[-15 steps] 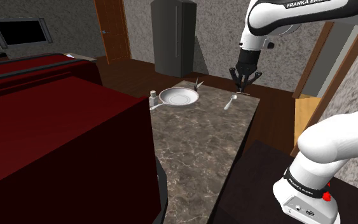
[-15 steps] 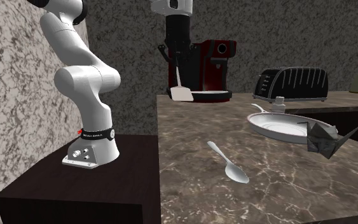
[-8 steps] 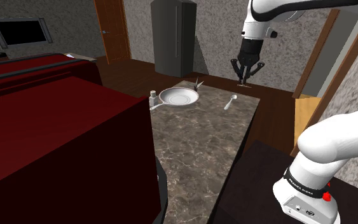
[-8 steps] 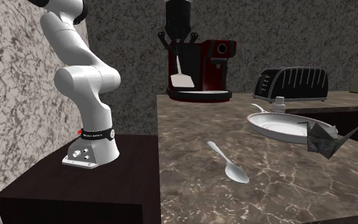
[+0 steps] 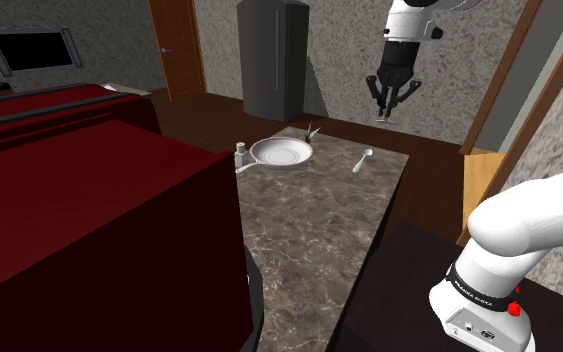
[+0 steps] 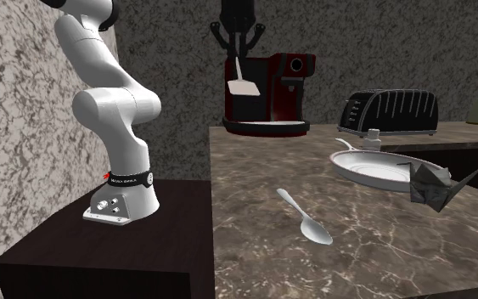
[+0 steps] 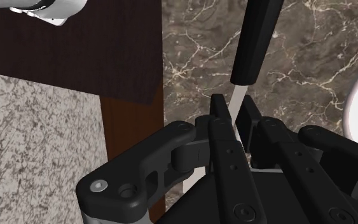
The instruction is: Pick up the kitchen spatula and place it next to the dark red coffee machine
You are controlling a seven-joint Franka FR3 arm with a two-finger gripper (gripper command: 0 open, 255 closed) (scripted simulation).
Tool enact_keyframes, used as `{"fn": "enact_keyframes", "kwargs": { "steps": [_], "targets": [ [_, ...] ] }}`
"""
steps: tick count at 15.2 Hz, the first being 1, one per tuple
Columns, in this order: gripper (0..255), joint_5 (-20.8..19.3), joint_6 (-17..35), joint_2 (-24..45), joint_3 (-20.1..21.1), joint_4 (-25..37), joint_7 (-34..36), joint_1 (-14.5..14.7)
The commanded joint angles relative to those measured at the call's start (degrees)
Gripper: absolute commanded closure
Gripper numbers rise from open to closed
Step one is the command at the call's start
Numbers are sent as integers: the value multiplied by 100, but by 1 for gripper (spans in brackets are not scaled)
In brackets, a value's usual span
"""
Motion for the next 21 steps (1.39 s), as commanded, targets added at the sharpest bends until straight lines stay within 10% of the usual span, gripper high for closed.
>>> {"fn": "enact_keyframes", "kwargs": {
  "steps": [1, 21],
  "targets": [
    [255, -5, -152, 37, -5, 189, 14, -2],
    [255, -50, -1614, 694, -49, 2310, 137, -21]
  ]
}}
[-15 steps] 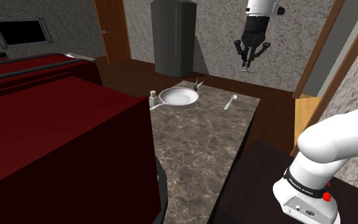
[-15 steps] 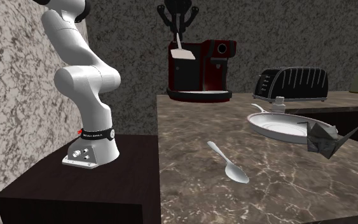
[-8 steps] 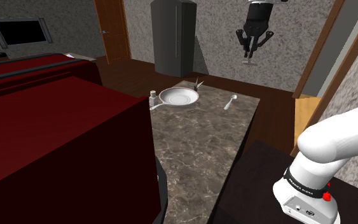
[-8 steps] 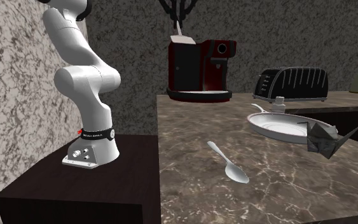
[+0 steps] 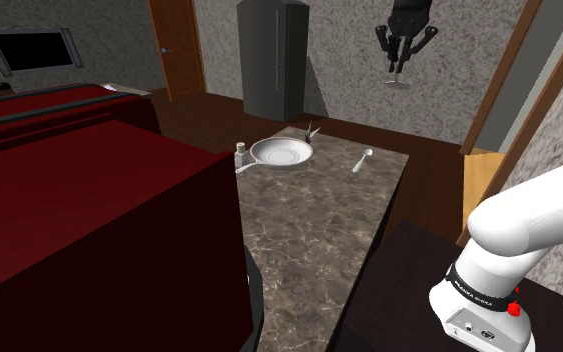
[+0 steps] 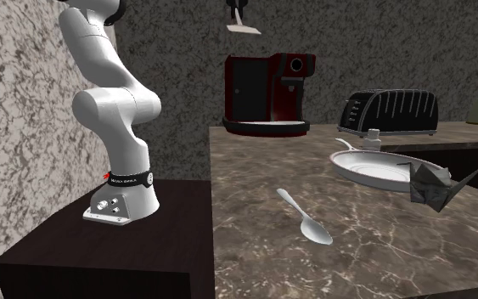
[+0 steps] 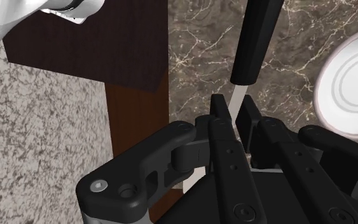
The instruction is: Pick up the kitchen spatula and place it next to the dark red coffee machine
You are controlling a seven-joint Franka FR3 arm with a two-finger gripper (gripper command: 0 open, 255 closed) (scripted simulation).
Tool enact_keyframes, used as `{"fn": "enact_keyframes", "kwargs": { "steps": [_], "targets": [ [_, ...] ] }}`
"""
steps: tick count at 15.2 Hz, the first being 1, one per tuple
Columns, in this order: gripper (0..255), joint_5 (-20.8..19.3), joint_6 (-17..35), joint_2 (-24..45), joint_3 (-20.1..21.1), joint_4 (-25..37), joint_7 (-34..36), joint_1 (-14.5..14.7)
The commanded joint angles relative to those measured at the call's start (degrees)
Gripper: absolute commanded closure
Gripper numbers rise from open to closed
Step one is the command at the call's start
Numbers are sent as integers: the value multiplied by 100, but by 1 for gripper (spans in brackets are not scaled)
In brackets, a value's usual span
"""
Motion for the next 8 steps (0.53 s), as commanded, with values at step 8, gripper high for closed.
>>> {"fn": "enact_keyframes", "kwargs": {
  "steps": [8],
  "targets": [
    [255, -11, -714, 468, -4, 1184, 76, -5]
  ]
}}
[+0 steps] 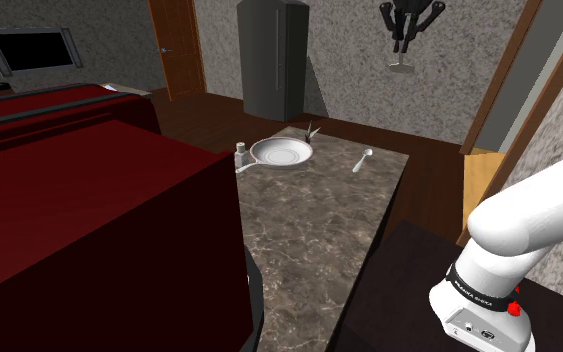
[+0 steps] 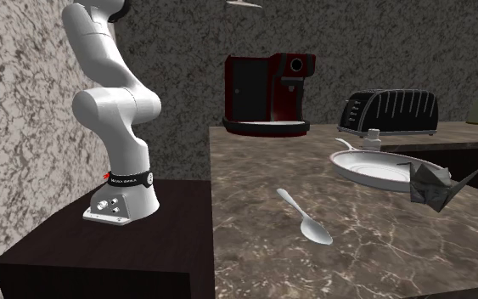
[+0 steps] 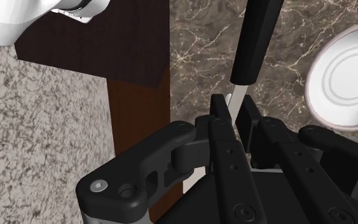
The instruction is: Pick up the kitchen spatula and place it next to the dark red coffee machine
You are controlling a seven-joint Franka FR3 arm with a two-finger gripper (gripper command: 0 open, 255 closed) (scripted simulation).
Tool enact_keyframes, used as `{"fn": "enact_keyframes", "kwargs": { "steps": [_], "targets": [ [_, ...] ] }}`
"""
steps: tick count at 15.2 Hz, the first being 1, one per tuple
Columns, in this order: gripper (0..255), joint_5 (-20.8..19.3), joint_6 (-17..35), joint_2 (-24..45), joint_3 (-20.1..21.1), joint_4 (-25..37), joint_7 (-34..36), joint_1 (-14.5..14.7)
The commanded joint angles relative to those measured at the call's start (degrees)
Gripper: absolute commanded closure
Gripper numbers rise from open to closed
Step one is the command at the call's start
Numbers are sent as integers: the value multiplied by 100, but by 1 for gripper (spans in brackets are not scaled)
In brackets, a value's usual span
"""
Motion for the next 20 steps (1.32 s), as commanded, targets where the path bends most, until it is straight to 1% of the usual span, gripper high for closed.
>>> {"fn": "enact_keyframes", "kwargs": {
  "steps": [1, 7, 13, 20],
  "targets": [
    [255, 1, -156, 120, 7, 275, 26, 1],
    [255, -2, -677, 512, 12, 1190, 89, 0],
    [255, 346, -689, 92, 607, 877, 977, 187],
    [255, 804, -687, -124, 1376, 835, 2063, 360]
  ]
}}
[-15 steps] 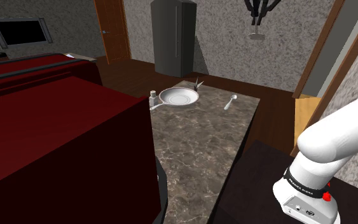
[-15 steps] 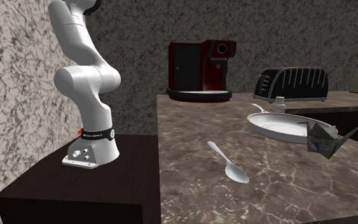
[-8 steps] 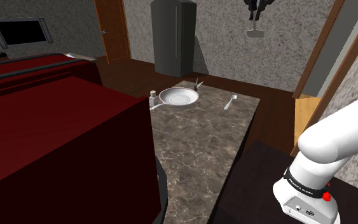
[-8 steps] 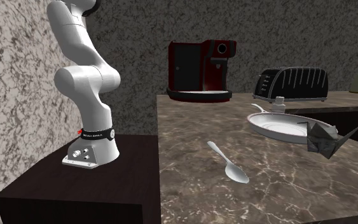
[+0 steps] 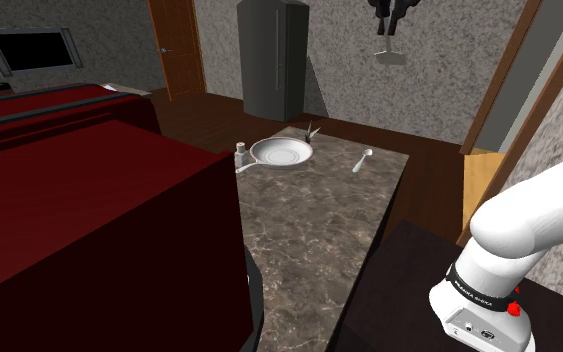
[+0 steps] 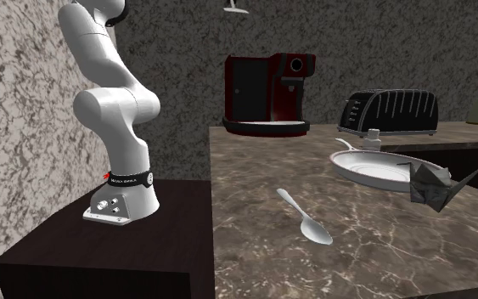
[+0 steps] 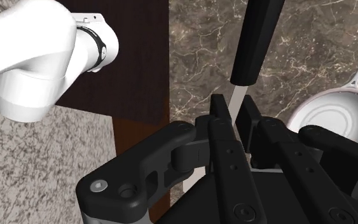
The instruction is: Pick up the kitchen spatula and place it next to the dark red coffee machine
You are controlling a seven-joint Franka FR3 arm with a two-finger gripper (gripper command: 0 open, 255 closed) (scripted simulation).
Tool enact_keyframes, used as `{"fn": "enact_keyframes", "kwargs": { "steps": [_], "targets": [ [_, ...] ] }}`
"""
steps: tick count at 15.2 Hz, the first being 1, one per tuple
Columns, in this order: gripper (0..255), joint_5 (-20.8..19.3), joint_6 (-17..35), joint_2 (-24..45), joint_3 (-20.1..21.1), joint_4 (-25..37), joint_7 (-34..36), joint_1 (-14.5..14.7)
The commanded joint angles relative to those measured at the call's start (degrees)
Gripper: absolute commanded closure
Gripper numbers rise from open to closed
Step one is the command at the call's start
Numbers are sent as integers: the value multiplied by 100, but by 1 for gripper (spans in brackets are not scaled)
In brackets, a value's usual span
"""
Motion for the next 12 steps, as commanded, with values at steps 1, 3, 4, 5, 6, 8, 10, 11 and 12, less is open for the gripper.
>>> {"fn": "enact_keyframes", "kwargs": {
  "steps": [1, 3, 4, 5, 6, 8, 10, 11, 12],
  "targets": [
    [255, 131, -9, -32, 228, 37, 328, 45],
    [255, 253, 3, -25, 473, 100, 655, 83],
    [255, 312, 12, -11, 601, 142, 821, 99],
    [255, 367, 21, 9, 733, 190, 990, 114],
    [255, 418, 33, 37, 869, 246, 1161, 128],
    [255, 509, 60, 116, 1156, 379, 1509, 147],
    [255, 578, 94, 228, 1468, 542, 1870, 159],
    [255, 602, 113, 297, 1636, 636, 2056, 160],
    [255, 617, 133, 377, 1814, 738, 2246, 157]
  ]
}}
